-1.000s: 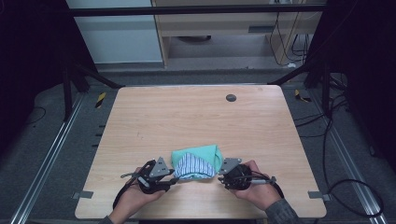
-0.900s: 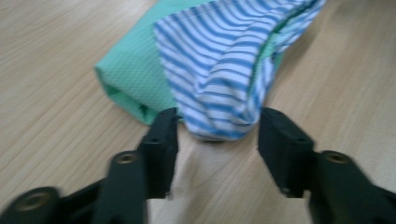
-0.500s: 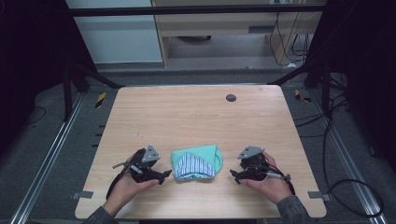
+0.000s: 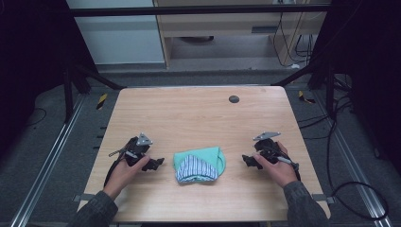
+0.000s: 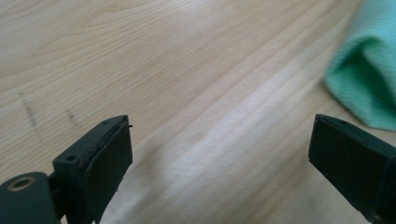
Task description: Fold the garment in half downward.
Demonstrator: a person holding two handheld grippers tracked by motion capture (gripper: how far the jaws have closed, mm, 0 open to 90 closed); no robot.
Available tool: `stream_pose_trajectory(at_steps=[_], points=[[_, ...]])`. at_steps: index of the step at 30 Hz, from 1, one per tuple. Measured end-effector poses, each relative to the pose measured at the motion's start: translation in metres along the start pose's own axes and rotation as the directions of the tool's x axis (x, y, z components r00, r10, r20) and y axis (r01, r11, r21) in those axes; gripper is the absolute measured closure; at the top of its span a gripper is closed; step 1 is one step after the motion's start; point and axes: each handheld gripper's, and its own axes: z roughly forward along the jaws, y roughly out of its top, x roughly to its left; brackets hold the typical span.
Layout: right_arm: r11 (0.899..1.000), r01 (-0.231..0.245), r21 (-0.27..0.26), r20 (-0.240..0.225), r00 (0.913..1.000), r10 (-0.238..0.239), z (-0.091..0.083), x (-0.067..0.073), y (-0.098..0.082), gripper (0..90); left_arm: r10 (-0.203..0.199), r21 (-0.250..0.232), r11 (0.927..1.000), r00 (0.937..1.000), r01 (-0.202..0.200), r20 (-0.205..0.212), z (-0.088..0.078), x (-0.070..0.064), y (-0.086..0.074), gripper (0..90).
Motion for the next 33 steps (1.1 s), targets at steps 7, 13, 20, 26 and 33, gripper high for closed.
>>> stream_pose_trajectory(at_steps=[7, 13, 20, 26, 33], points=[[0.999, -0.032, -0.010, 0.041, 0.9987, 0.032, 0.011, -0.014, 0.005, 10.6, -0.025, -0.016, 0.9996, 0.9987, 0.024, -0.046, 0.007, 0.014, 0.005, 6.1], [0.997, -0.076, -0.029, 0.071, 0.9944, 0.078, 0.021, -0.021, 0.010, 10.5, -0.029, -0.013, 0.9995, 0.9961, 0.028, -0.083, 0.015, 0.021, 0.003, 6.1], [0.989, -0.140, -0.057, 0.090, 0.9855, 0.144, 0.034, -0.026, 0.011, 9.3, -0.078, -0.054, 0.9959, 0.9923, 0.073, -0.097, 0.020, 0.034, -0.001, 5.8], [0.988, -0.138, -0.075, 0.117, 0.9823, 0.146, 0.038, -0.024, 0.011, 5.5, -0.133, -0.085, 0.9885, 0.9875, 0.125, -0.085, 0.023, 0.043, -0.005, 4.6], [0.983, -0.147, -0.111, 0.143, 0.9763, 0.162, 0.042, -0.020, 0.009, 2.2, -0.121, -0.096, 0.9887, 0.9905, 0.115, -0.064, 0.025, 0.046, -0.006, 2.0]])
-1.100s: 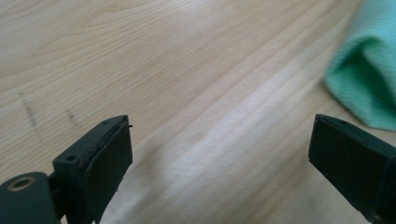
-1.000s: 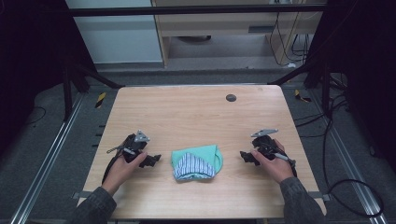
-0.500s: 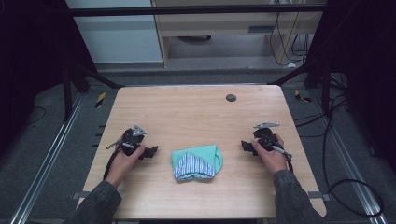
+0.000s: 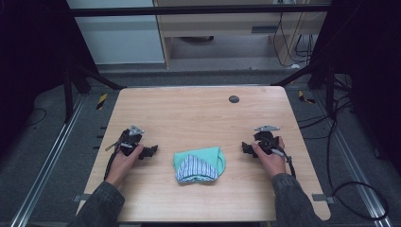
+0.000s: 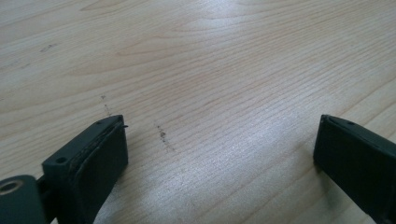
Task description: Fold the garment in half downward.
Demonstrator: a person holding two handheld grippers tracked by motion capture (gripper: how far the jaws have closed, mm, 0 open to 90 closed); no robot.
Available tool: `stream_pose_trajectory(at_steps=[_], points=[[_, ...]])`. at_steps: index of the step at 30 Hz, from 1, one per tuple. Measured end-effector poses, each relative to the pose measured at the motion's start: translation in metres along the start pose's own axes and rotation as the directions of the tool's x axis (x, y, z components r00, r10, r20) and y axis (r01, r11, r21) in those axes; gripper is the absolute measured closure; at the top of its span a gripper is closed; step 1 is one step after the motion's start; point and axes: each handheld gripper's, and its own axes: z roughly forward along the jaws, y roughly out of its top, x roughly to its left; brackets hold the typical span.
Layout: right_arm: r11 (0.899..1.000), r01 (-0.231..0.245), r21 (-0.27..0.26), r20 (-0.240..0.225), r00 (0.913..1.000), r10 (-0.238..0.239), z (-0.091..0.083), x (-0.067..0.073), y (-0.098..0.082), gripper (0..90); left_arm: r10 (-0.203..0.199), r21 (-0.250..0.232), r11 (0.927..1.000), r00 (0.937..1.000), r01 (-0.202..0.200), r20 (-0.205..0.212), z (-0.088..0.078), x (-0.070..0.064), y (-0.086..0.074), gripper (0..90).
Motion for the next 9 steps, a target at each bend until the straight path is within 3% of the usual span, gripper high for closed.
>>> stream_pose_trajectory(at_steps=[4, 6, 9], points=[[0.999, -0.037, 0.005, 0.038, 0.9986, 0.037, -0.0013, 0.0040, -0.0014, 1.0, -0.003, 0.008, 1.0000, 1.0000, 0.003, 0.000, 0.0004, -0.0002, -0.0001, 0.0], [0.996, -0.089, 0.005, 0.084, 0.9925, 0.088, -0.0026, 0.0095, -0.0027, 0.3, -0.007, 0.009, 0.9999, 1.0000, 0.007, 0.001, 0.0005, 0.0000, -0.0001, 0.0], [0.996, -0.091, 0.004, 0.090, 0.9919, 0.090, -0.0028, 0.0097, -0.0029, 0.2, -0.024, 0.008, 0.9997, 0.9996, 0.024, -0.012, 0.0005, 0.0006, -0.0001, 0.0]])
